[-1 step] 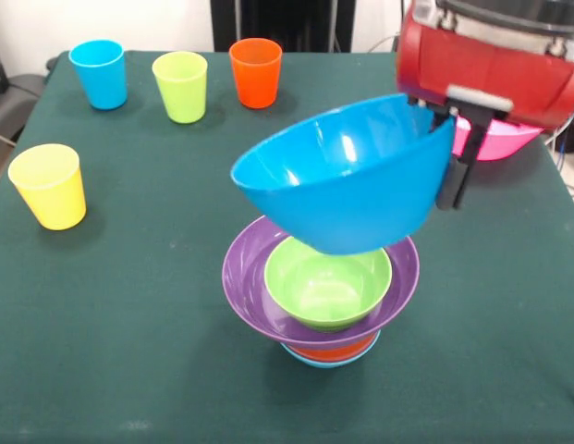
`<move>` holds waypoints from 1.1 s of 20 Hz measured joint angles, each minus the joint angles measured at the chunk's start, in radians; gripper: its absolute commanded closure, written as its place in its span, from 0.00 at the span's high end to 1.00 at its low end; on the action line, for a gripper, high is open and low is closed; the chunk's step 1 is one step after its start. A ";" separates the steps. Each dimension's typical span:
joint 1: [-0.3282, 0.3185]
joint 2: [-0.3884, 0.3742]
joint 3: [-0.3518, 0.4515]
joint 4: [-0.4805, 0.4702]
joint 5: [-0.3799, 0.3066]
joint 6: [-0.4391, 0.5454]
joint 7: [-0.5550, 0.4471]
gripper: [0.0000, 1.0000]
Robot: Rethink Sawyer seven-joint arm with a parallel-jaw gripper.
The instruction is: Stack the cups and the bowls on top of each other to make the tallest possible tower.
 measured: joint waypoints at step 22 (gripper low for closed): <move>0.053 0.161 -0.100 -0.197 -0.147 0.254 0.000 0.00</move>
